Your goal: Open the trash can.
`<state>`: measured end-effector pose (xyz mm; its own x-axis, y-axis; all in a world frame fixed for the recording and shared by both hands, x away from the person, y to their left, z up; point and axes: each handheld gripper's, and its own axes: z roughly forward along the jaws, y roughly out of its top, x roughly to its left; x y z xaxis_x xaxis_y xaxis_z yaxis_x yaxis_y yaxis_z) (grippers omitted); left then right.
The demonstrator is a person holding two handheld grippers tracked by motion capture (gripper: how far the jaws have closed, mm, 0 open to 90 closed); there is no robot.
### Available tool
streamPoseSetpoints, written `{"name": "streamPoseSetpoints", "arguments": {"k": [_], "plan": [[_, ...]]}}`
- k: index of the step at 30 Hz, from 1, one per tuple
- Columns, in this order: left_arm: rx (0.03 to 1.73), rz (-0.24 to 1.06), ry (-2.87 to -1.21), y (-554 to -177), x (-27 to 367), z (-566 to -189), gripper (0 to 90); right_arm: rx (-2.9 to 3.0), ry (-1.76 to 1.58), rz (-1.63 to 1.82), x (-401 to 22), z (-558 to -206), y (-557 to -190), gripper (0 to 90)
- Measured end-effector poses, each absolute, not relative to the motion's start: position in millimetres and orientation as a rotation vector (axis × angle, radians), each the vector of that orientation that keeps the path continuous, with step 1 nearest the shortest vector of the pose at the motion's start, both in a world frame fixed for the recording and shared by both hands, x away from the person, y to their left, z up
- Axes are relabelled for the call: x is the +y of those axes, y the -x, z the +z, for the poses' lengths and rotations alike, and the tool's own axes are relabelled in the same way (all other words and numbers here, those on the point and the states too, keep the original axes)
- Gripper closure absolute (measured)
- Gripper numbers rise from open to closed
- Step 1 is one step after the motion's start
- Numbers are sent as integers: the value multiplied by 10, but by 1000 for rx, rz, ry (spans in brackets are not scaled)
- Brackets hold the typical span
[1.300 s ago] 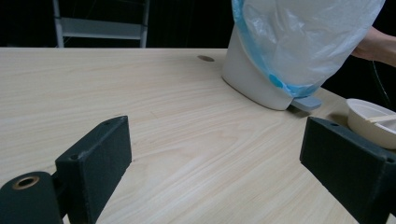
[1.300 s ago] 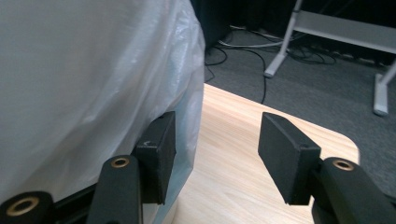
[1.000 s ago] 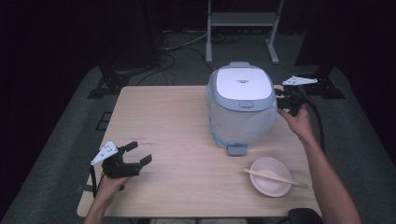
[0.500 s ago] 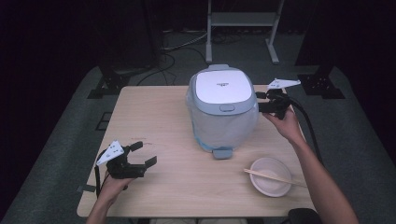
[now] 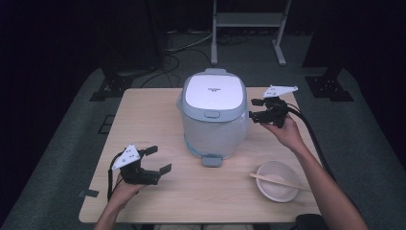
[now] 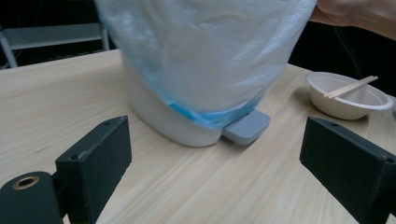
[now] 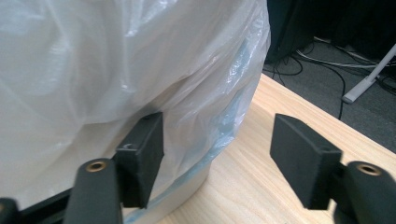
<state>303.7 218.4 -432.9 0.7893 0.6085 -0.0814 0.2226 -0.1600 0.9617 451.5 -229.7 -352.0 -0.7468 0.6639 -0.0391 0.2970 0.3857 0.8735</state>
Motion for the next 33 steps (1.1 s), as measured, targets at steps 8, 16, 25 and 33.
{"name": "streamPoseSetpoints", "arguments": {"k": [8, 16, 25, 33], "plan": [[542, 361, -1799, -3090, 1807, -4326, 130, 2252, -880, 1298, -2477, -3482, -4466, 201], [459, 324, -1874, -3167, 1441, -4401, 256, 2237, -903, 1282, -2763, -3482, -4256, 183], [451, 259, -1968, -3257, 1137, -4555, 597, 2199, -918, 1321, -3088, -3422, -3959, 175], [472, 265, -2001, -3361, 1021, -4616, 758, 2202, -901, 1342, -3234, -3415, -3737, 172]]}}
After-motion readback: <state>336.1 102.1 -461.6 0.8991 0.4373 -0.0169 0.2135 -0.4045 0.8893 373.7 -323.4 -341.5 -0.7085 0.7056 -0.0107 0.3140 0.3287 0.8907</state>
